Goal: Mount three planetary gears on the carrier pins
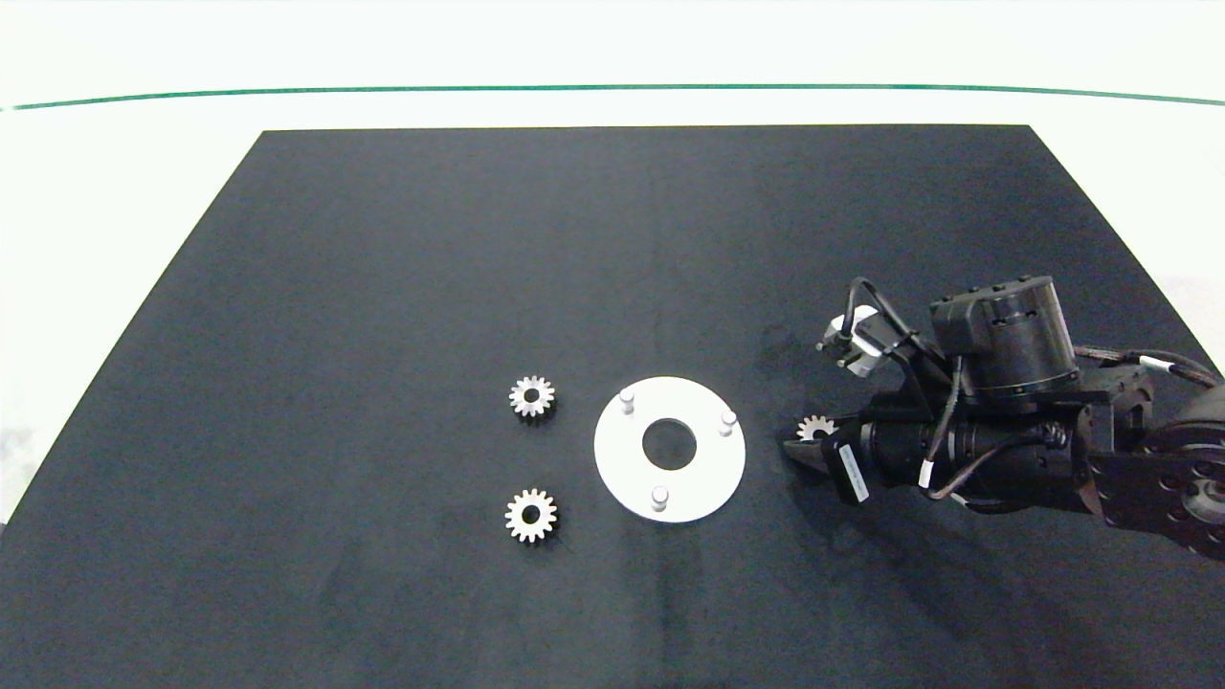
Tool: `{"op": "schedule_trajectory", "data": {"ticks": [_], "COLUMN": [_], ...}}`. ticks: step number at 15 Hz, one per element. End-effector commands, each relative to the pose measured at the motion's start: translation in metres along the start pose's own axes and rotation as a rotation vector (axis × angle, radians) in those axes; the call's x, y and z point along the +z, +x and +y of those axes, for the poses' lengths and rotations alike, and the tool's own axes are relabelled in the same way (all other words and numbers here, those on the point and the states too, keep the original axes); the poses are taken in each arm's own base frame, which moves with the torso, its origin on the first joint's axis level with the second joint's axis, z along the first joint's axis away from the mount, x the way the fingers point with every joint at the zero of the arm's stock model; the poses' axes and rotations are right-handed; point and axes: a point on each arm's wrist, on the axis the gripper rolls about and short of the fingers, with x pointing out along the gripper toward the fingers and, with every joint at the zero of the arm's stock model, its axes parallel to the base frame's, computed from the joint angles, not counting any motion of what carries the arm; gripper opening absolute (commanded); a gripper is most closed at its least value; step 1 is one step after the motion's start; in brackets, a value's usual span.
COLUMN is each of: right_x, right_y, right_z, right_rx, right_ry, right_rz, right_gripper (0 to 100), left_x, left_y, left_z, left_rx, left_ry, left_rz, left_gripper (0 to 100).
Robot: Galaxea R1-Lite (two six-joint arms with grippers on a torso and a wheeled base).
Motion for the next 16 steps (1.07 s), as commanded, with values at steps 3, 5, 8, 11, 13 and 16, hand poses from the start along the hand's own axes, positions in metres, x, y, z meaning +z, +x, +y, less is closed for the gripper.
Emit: {"op": "schedule_trajectory", "data": {"ticks": [3, 5, 8, 11, 13, 16], "right_x": [-0.001, 0.0, 0.006, 0.024, 0.037, 0.051], "right_y": [0.0, -0.001, -0.007, -0.039, -0.055, -0.068], "right_z": [0.0, 0.0, -0.001, 0.01, 0.019, 0.038], "right_rx": [-0.001, -0.001, -0.011, 0.026, 0.033, 0.039], "right_ry": [-0.001, -0.001, -0.002, -0.028, -0.051, -0.092], "right_rz": [0.003, 0.002, -0.002, -0.013, -0.047, -0.085], "right_gripper": [23, 20, 14, 13, 13, 13], "left_x": [-0.001, -0.001, -0.001, -0.002, -0.002, -0.001], "left_y": [0.0, 0.0, 0.001, 0.001, 0.002, 0.002], "left_z": [0.0, 0.0, 0.0, 0.0, 0.0, 0.0], "left_rx": [-0.002, -0.002, -0.002, -0.003, -0.004, -0.004], "left_ry": [0.0, 0.0, -0.001, 0.001, 0.001, -0.001], "left_rz": [0.005, 0.004, 0.008, 0.013, 0.014, 0.014], "left_gripper": [100, 100, 100, 100, 100, 100]}}
